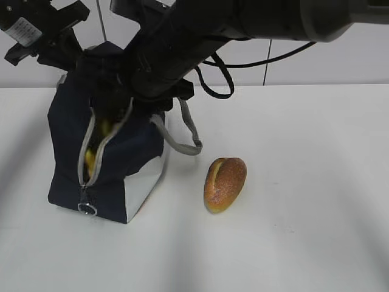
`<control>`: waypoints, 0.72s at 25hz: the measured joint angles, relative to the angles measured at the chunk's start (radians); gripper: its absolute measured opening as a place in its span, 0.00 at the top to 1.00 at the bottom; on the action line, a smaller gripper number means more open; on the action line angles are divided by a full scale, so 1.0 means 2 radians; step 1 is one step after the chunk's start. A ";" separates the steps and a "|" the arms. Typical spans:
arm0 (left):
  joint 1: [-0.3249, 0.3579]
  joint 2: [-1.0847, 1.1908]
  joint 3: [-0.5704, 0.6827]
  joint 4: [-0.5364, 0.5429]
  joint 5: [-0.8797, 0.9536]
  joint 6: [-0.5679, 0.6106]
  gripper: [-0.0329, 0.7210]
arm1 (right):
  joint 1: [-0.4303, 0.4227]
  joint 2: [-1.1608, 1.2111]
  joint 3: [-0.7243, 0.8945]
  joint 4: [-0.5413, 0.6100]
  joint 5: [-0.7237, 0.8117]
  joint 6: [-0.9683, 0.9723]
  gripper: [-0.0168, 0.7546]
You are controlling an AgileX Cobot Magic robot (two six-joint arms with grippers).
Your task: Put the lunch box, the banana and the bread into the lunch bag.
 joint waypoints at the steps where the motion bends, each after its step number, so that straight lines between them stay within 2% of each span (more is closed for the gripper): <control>1: 0.000 0.000 0.000 0.000 0.000 0.000 0.96 | 0.000 0.002 0.000 0.000 0.000 0.000 0.31; 4: 0.000 0.000 0.000 0.000 0.000 0.000 0.96 | 0.000 0.002 -0.008 -0.007 0.009 0.000 0.27; 7: 0.000 0.000 0.000 0.000 0.000 0.000 0.96 | 0.000 0.002 -0.028 -0.039 0.045 0.000 0.27; 13: 0.000 0.000 0.000 0.000 0.000 0.000 0.96 | 0.000 -0.011 -0.078 -0.147 0.181 0.000 0.27; 18: 0.000 0.000 0.000 0.000 0.000 0.000 0.96 | 0.000 -0.014 -0.085 -0.230 0.296 0.017 0.27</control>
